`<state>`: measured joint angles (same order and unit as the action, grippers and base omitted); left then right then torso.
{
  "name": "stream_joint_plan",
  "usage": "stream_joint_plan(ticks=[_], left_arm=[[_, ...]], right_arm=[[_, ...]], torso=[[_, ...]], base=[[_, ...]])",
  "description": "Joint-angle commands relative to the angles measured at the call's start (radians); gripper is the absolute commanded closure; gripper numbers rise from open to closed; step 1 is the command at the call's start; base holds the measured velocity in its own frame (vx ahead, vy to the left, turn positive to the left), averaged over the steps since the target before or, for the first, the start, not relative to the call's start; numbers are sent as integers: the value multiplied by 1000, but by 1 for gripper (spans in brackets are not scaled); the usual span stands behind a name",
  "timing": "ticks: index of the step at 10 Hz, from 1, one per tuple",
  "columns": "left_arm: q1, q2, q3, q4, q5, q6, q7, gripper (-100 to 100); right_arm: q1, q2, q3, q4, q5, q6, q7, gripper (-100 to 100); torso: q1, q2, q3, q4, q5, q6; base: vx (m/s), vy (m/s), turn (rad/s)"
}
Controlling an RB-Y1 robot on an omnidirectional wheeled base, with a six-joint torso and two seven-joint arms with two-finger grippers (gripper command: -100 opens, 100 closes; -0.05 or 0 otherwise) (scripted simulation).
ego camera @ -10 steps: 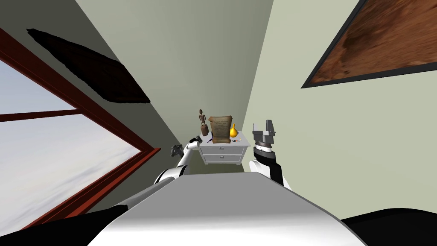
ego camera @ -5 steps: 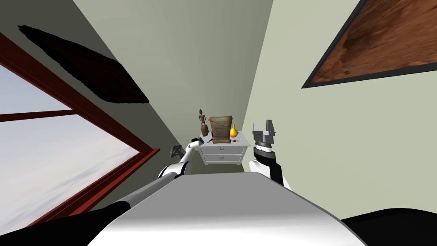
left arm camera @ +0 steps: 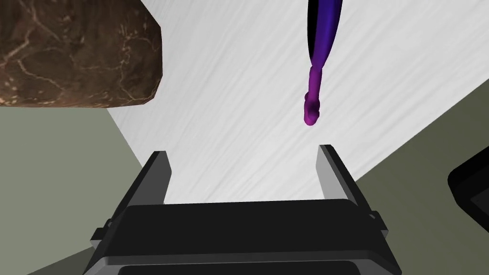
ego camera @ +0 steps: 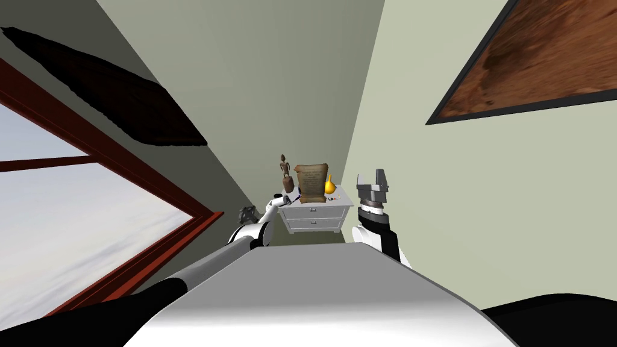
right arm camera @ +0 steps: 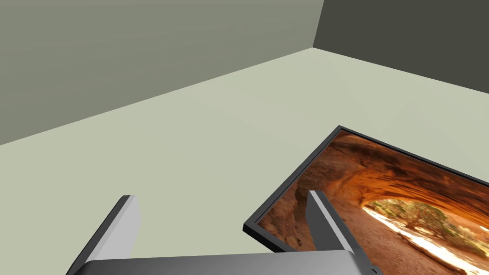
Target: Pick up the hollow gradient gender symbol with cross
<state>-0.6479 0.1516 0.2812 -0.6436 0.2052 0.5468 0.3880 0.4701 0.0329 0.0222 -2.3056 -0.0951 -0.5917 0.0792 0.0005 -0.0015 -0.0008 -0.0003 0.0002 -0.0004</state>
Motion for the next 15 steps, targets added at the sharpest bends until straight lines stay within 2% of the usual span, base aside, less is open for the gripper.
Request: stream_joint_plan(ticks=[1, 2, 7, 8, 9, 10, 11, 12, 13, 15], left_arm=[[-26, -3, -1, 41, 12, 49, -1, -100], [-26, -3, -1, 41, 12, 49, -1, -100], [-77, -6, -9, 125, 34, 127, -7, -100], [-81, -3, -7, 136, 35, 108, -9, -100], [-82, -3, -7, 139, 36, 109, -10, 0], [-61, -13, -8, 148, 38, 76, -17, -100], [-47, -20, -9, 155, 39, 55, -21, -100], [-46, -17, -10, 131, 36, 79, -17, -100], [-43, -19, -10, 126, 35, 79, -16, 100], [-42, -20, -9, 127, 36, 80, -15, 100]], right_arm=[[0, 0, 0, 0, 0, 0, 0, 0], [0, 0, 0, 0, 0, 0, 0, 0], [0, 0, 0, 0, 0, 0, 0, 0], [0, 0, 0, 0, 0, 0, 0, 0], [0, 0, 0, 0, 0, 0, 0, 0], [0, 0, 0, 0, 0, 0, 0, 0], [0, 0, 0, 0, 0, 0, 0, 0], [0, 0, 0, 0, 0, 0, 0, 0], [0, 0, 0, 0, 0, 0, 0, 0], [0, 0, 0, 0, 0, 0, 0, 0]], torso=[[0, 0, 0, 0, 0, 0], [0, 0, 0, 0, 0, 0], [-1, 0, 0, 0, 0, 0], [-1, 0, 0, 0, 0, 0], [-1, 1, 0, 0, 0, 0], [-1, 1, 1, 0, 0, 0], [-1, -2, -1, 0, 0, 0], [-1, -5, -3, -1, 0, 0], [-1, -3, -2, -1, 0, 0], [-1, 0, 0, 0, -1, 0]], base=[[24, 22, -45], [15, 16, -15], [16, 9, -33], [7, -7, 1], [0, 0, 0], [64, 3, -19], [123, 7, -19], [57, 3, -1], [9, 1, 1], [3, 0, 7]])
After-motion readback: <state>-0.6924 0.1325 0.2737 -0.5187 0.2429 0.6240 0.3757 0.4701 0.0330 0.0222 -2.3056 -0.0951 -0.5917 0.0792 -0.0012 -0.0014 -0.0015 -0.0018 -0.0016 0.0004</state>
